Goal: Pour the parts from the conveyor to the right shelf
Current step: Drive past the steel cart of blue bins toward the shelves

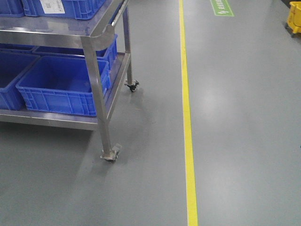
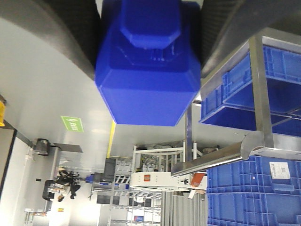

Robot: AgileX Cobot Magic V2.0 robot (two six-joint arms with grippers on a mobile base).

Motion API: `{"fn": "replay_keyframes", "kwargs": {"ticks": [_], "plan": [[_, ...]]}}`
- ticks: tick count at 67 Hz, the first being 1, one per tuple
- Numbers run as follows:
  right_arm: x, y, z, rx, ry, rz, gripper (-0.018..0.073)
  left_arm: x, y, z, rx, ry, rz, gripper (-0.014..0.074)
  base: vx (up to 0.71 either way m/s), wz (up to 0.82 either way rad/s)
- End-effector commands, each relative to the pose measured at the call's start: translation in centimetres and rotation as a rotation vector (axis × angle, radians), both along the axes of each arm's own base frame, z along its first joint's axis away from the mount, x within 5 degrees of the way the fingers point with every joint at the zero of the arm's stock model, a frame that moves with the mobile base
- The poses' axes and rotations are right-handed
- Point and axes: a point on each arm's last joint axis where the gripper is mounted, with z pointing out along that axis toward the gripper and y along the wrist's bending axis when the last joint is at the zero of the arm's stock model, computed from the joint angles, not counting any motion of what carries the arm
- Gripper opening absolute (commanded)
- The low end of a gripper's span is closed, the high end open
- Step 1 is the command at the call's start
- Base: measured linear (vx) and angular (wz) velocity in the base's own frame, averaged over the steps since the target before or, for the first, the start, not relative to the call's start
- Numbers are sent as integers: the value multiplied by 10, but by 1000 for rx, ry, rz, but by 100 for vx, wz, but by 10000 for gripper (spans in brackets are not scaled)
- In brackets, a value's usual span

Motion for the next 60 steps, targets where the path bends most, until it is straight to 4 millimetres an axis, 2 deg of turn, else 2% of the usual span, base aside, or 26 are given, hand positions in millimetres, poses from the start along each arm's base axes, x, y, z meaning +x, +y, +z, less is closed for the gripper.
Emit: {"fn": "replay_keyframes", "kwargs": {"ticks": [1,27,60], "plan": [[-1,-1,16,-2,-95,-8,-4,0,0,-1,-18,-62,-5,-6,49,17],[-1,-1,16,-2,-95,-8,-4,0,0,-1,-18,-62,-5,-6,42,36],[-1,-1,16,-2,-95,-8,-4,0,0,-1,-18,-62,-5,-6,29,90]]}}
